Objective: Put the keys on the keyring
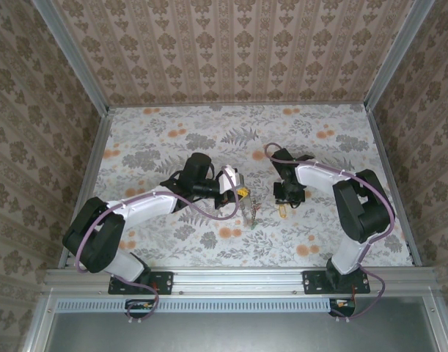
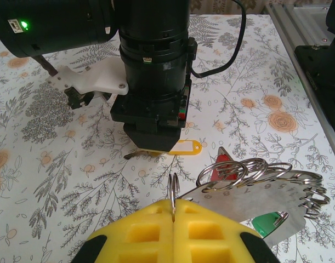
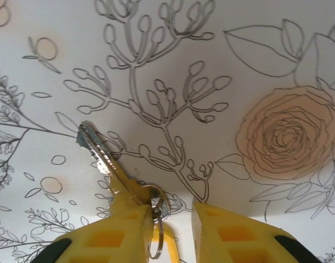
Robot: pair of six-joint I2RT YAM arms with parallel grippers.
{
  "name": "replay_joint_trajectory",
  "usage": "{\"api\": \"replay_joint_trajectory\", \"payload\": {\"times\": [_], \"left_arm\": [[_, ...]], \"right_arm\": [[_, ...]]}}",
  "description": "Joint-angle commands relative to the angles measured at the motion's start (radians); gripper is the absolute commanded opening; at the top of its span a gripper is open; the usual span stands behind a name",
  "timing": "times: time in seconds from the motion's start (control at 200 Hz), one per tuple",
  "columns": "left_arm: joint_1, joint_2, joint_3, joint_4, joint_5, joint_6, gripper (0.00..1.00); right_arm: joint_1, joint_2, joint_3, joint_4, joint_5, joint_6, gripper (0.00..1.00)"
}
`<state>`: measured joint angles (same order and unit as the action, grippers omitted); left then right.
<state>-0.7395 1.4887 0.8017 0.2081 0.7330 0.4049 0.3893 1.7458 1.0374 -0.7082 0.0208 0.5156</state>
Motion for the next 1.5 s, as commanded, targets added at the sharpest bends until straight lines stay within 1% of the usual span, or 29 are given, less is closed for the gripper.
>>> {"api": "replay_joint_trajectory", "payload": {"times": [0.0, 0.125, 0.275, 0.39, 0.435, 0.47, 0.505, 0.57, 0.62, 0.67, 0.755, 0.805, 0.885, 0.93, 1.075, 1.2, 1.4, 1.495], "left_arm": [[-0.007, -0.005, 0.04, 0.003, 0.014, 0.023, 0.0], [-0.008, -0.005, 0.042, -0.002, 0.012, 0.026, 0.0], [-0.007, -0.01, 0.042, -0.014, 0.009, 0.032, 0.0], [-0.007, -0.014, 0.04, -0.023, 0.005, 0.04, 0.0], [-0.008, -0.014, 0.04, -0.023, 0.005, 0.041, 0.0], [-0.007, -0.013, 0.039, -0.022, 0.005, 0.041, 0.0], [-0.007, -0.012, 0.039, -0.02, 0.004, 0.04, 0.0], [-0.008, -0.011, 0.038, -0.018, 0.006, 0.038, 0.0], [-0.009, -0.009, 0.038, -0.016, 0.005, 0.037, 0.0], [-0.008, -0.007, 0.039, -0.017, 0.006, 0.038, 0.0], [-0.009, -0.008, 0.038, -0.017, 0.006, 0.038, 0.0], [-0.009, -0.008, 0.039, -0.017, 0.005, 0.037, 0.0], [-0.009, -0.009, 0.039, -0.017, 0.005, 0.038, 0.0], [-0.009, -0.008, 0.04, -0.018, 0.008, 0.038, 0.0], [-0.008, -0.007, 0.039, -0.019, 0.009, 0.042, 0.0], [-0.008, -0.007, 0.038, -0.019, 0.01, 0.041, 0.0], [-0.009, -0.008, 0.038, -0.02, 0.009, 0.039, 0.0], [-0.009, -0.008, 0.04, -0.021, 0.009, 0.039, 0.0]], "right_arm": [[0.006, 0.019, -0.004, -0.02, -0.019, -0.012, 0.33], [0.002, 0.008, -0.021, 0.035, -0.089, 0.006, 0.38], [0.003, -0.043, -0.035, 0.053, -0.021, 0.039, 0.38], [-0.006, -0.122, -0.047, 0.067, -0.009, 0.049, 0.27], [-0.01, -0.145, -0.052, 0.063, -0.009, 0.048, 0.2], [-0.015, -0.154, -0.051, 0.052, -0.01, 0.045, 0.19], [-0.016, -0.15, -0.042, 0.025, -0.008, 0.041, 0.2], [-0.017, -0.125, -0.019, -0.034, 0.001, 0.041, 0.28], [-0.016, -0.106, -0.01, -0.056, -0.012, 0.043, 0.25], [-0.014, -0.102, -0.019, -0.036, -0.04, 0.053, 0.23], [-0.013, -0.119, -0.048, 0.043, -0.128, 0.076, 0.24], [-0.013, -0.131, -0.061, 0.078, -0.142, 0.098, 0.27], [-0.013, -0.129, -0.056, 0.089, -0.136, 0.095, 0.35], [-0.012, -0.117, -0.048, 0.081, -0.134, 0.079, 0.35], [-0.004, -0.064, -0.021, 0.035, -0.093, 0.047, 0.34], [-0.002, -0.041, -0.017, 0.037, -0.089, 0.035, 0.3], [-0.002, -0.039, -0.016, 0.04, -0.081, 0.021, 0.21], [-0.001, -0.042, -0.013, 0.036, -0.08, 0.016, 0.21]]}}
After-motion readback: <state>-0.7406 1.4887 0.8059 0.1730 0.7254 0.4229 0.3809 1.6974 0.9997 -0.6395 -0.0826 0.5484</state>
